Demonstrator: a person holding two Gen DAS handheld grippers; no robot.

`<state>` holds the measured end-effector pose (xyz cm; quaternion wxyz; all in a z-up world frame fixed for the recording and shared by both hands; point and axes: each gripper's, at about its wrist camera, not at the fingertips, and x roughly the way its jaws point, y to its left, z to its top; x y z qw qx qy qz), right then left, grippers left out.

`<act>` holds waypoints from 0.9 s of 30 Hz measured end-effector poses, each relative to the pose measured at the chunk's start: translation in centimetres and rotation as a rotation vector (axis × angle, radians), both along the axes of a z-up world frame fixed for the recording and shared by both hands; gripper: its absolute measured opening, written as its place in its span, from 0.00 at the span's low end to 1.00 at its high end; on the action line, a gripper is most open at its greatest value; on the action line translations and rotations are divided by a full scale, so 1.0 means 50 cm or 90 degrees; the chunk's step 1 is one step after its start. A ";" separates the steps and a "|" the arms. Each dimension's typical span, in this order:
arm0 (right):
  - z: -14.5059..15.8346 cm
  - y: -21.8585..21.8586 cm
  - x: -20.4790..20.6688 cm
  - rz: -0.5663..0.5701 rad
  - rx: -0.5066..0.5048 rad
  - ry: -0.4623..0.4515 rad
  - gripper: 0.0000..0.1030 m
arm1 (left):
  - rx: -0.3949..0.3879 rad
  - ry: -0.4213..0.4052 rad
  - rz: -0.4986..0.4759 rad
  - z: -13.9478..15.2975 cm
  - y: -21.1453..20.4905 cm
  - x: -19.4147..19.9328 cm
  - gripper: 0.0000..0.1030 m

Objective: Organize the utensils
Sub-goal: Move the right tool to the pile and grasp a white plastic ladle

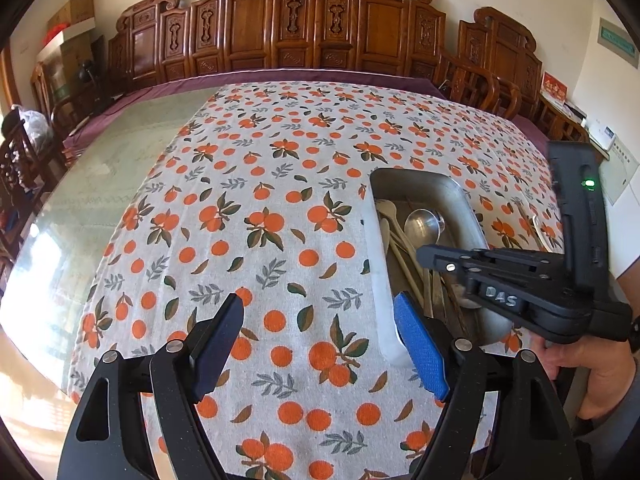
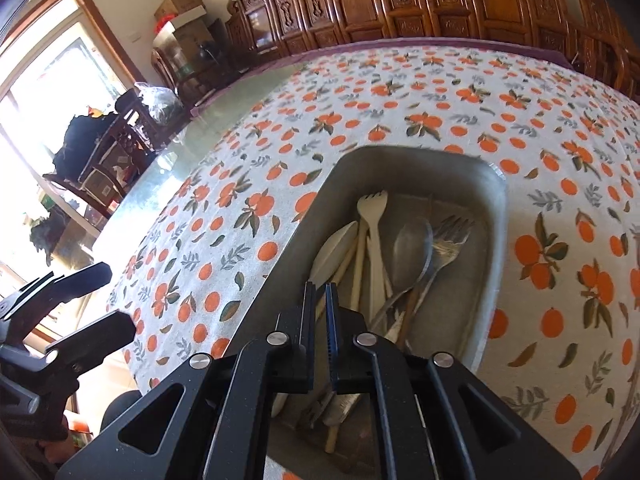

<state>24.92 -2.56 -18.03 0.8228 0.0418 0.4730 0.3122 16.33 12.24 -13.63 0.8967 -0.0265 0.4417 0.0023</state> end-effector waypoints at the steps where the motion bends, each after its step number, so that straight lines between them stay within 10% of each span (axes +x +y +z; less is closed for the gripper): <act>1: 0.005 -0.009 -0.005 0.001 -0.001 -0.007 0.08 | -0.001 -0.001 0.000 0.001 -0.003 -0.001 0.72; 27: 0.153 -0.462 -0.120 -0.068 -0.088 -0.164 0.14 | -0.009 -0.040 -0.088 0.045 -0.232 -0.005 0.72</act>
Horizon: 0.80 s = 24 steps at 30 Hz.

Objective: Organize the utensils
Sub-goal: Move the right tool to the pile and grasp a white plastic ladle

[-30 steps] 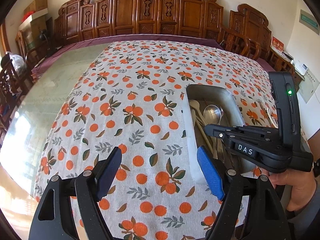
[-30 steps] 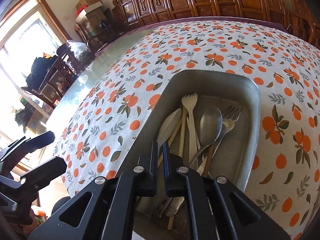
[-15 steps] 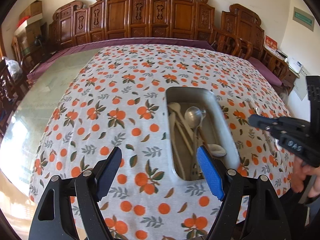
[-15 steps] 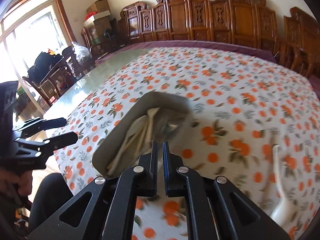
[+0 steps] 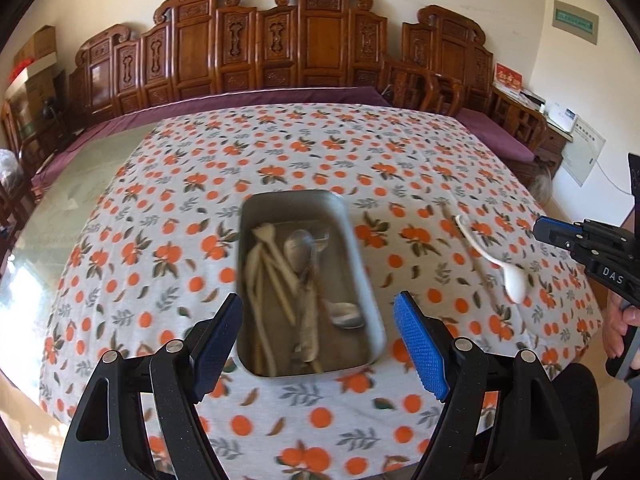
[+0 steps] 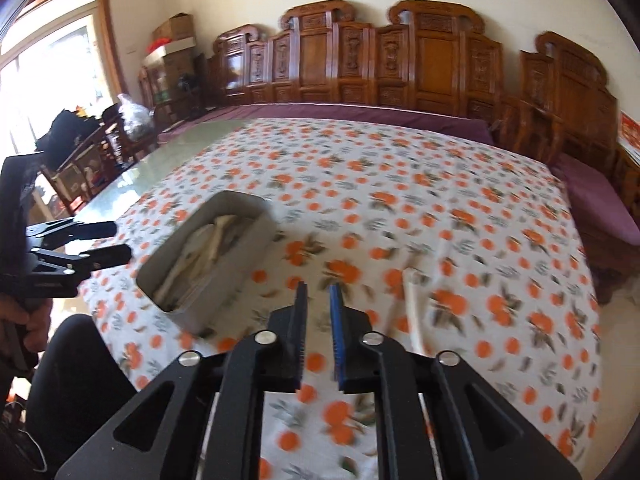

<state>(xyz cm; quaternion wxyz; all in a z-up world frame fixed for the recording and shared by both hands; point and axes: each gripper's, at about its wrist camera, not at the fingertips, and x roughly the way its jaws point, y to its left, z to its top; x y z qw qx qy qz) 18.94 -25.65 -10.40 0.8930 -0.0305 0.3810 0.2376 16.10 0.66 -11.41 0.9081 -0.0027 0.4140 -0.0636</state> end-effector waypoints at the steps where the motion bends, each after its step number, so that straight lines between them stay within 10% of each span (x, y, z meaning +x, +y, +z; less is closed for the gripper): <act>1: -0.004 -0.016 0.000 -0.010 0.000 0.000 0.15 | -0.002 0.001 -0.003 -0.001 -0.012 0.001 0.72; 24: -0.118 -0.190 0.048 -0.121 0.004 0.065 0.27 | 0.010 0.053 -0.132 -0.080 -0.295 0.099 0.65</act>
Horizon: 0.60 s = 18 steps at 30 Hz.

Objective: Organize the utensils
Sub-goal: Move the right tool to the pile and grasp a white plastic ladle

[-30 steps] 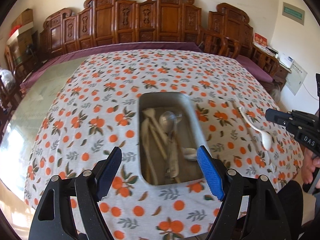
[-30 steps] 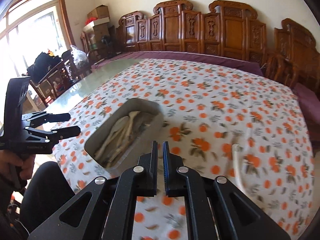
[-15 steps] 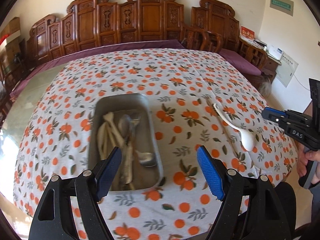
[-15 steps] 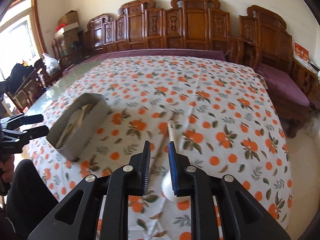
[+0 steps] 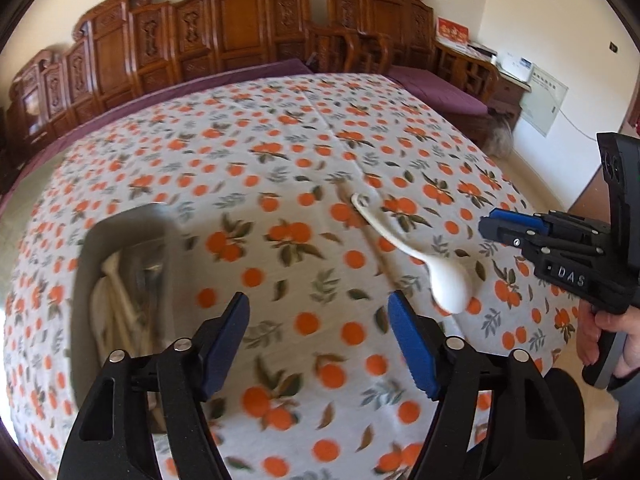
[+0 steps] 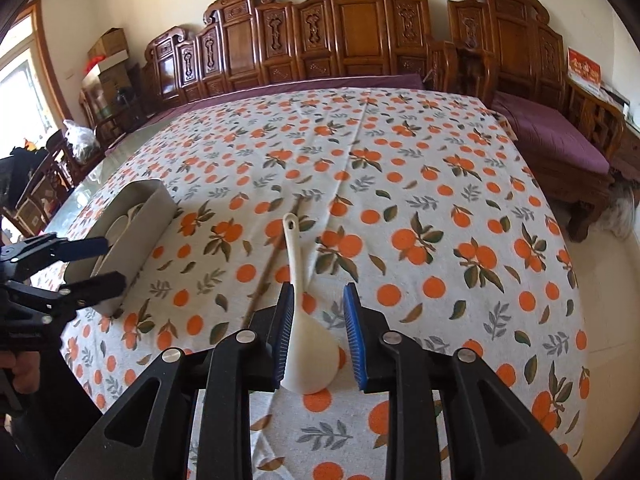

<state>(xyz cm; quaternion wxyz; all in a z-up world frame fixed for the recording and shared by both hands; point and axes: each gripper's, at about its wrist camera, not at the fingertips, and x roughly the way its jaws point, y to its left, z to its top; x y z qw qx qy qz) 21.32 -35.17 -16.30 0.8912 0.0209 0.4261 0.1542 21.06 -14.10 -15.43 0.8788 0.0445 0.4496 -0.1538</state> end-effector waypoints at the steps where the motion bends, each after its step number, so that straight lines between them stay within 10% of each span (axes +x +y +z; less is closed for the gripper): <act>1: -0.004 -0.004 0.001 -0.003 0.002 0.003 0.27 | -0.003 0.004 -0.006 -0.006 -0.014 0.008 0.64; 18: -0.031 -0.028 0.007 -0.020 0.015 0.023 0.27 | 0.005 0.087 -0.036 -0.134 -0.141 0.110 0.25</act>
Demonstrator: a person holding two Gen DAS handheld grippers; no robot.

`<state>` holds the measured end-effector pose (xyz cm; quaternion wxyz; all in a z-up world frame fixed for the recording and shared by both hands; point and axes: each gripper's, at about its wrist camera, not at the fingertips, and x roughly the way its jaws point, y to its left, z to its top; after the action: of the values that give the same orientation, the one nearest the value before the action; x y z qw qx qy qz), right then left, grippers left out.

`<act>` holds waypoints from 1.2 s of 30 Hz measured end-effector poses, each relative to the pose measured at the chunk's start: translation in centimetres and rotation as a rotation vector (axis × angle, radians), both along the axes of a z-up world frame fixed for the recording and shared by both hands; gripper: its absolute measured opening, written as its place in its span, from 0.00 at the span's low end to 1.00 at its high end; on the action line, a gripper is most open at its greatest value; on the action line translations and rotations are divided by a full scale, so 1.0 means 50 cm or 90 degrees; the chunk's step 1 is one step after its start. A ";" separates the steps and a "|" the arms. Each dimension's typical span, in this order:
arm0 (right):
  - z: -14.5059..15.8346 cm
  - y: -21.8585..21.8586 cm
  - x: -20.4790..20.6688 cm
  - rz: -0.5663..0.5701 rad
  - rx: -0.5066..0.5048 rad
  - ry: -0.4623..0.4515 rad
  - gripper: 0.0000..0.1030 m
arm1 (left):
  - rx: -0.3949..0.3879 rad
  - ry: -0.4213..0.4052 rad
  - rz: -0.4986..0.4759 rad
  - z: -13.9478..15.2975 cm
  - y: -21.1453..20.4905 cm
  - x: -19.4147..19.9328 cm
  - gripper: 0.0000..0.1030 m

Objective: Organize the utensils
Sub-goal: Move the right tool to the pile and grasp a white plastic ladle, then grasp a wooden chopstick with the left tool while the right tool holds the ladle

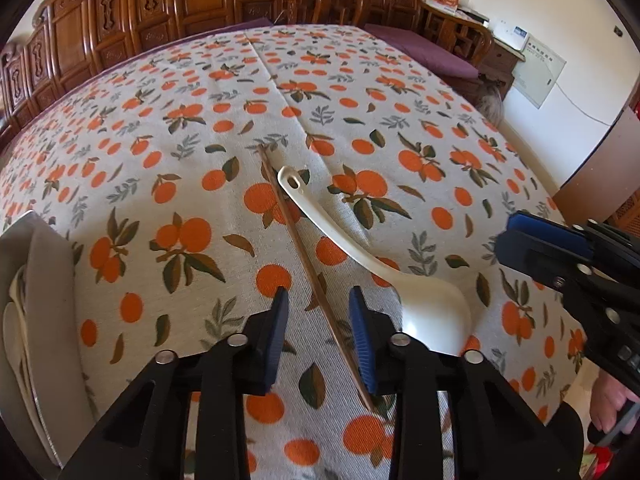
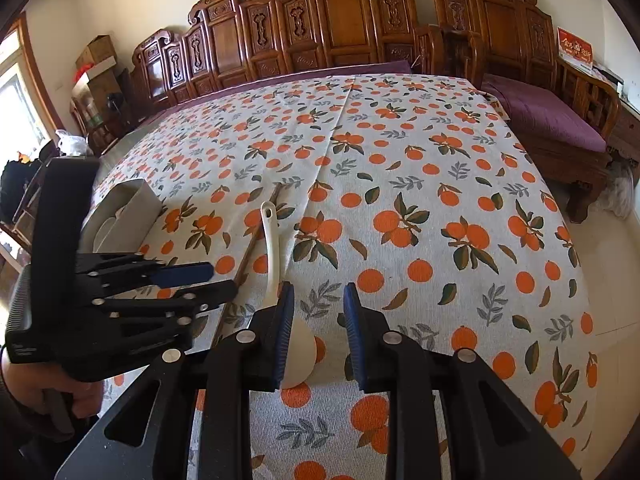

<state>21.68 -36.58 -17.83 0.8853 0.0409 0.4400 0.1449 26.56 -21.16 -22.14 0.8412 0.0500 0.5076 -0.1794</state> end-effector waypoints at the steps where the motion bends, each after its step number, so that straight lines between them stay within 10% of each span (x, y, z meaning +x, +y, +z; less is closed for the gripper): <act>1: -0.001 0.002 0.000 0.001 0.001 0.001 0.27 | 0.000 0.003 0.001 -0.004 0.000 0.003 0.25; 9: -0.004 0.021 -0.001 0.016 -0.003 0.002 0.27 | 0.020 0.008 0.010 -0.015 0.022 0.009 0.04; 36: -0.071 0.151 0.080 0.073 -0.088 0.072 0.27 | -0.023 -0.071 0.021 0.114 0.205 -0.093 0.04</act>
<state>25.71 -29.04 -21.36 0.8500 -0.0372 0.4998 0.1623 21.92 -10.94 -16.45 0.8720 0.0364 0.4572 -0.1712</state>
